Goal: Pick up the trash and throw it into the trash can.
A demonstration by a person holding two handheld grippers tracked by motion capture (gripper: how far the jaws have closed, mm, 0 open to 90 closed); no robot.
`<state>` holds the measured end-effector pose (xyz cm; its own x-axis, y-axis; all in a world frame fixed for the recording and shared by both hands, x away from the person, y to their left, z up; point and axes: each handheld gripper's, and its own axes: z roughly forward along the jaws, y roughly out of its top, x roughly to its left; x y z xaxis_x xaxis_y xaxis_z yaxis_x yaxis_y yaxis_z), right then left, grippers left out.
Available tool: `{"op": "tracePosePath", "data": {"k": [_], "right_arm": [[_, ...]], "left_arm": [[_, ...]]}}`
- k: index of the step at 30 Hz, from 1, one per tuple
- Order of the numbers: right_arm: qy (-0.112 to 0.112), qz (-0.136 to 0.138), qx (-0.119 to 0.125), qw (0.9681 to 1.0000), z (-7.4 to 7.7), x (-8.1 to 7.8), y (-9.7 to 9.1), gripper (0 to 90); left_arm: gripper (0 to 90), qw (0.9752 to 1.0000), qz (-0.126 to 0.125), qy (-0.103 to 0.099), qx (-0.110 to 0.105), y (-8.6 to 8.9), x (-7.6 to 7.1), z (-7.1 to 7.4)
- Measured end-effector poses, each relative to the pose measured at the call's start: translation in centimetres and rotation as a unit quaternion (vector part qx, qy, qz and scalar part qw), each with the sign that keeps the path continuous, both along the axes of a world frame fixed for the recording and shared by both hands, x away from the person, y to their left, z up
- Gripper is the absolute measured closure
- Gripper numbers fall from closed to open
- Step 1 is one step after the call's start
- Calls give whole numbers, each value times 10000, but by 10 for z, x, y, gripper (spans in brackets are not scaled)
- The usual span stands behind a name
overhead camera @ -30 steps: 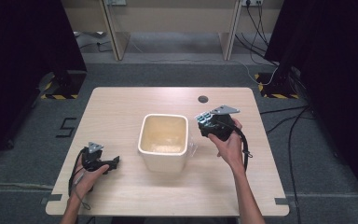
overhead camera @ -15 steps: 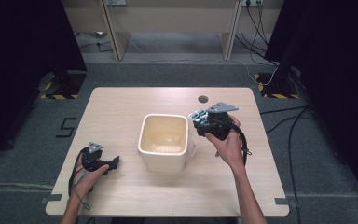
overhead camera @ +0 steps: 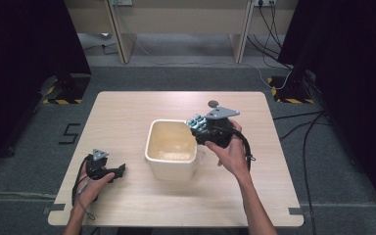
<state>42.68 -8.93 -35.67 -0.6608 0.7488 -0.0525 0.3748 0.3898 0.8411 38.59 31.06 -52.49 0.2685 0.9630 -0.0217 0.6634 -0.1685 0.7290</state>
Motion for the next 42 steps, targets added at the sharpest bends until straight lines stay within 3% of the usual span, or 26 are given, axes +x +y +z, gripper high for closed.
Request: {"op": "tracePosePath", "data": {"k": [16, 32, 38, 42], "right_arm": [[157, 386, -107, 9991, -10, -2, 29, 340], [357, 766, -261, 9961, -25, -3, 51, 340], [490, 874, -157, 9948, -30, -2, 55, 339], [494, 905, -115, 9946, -32, -1, 55, 240]], "left_arm": [[66, 10000, -2, 1, 3, 0, 0, 0], [66, 10000, -12, 9, 13, 0, 0, 0], [66, 10000, -10, 8, 12, 0, 0, 0], [66, 10000, -13, 9, 15, 0, 0, 0]]}}
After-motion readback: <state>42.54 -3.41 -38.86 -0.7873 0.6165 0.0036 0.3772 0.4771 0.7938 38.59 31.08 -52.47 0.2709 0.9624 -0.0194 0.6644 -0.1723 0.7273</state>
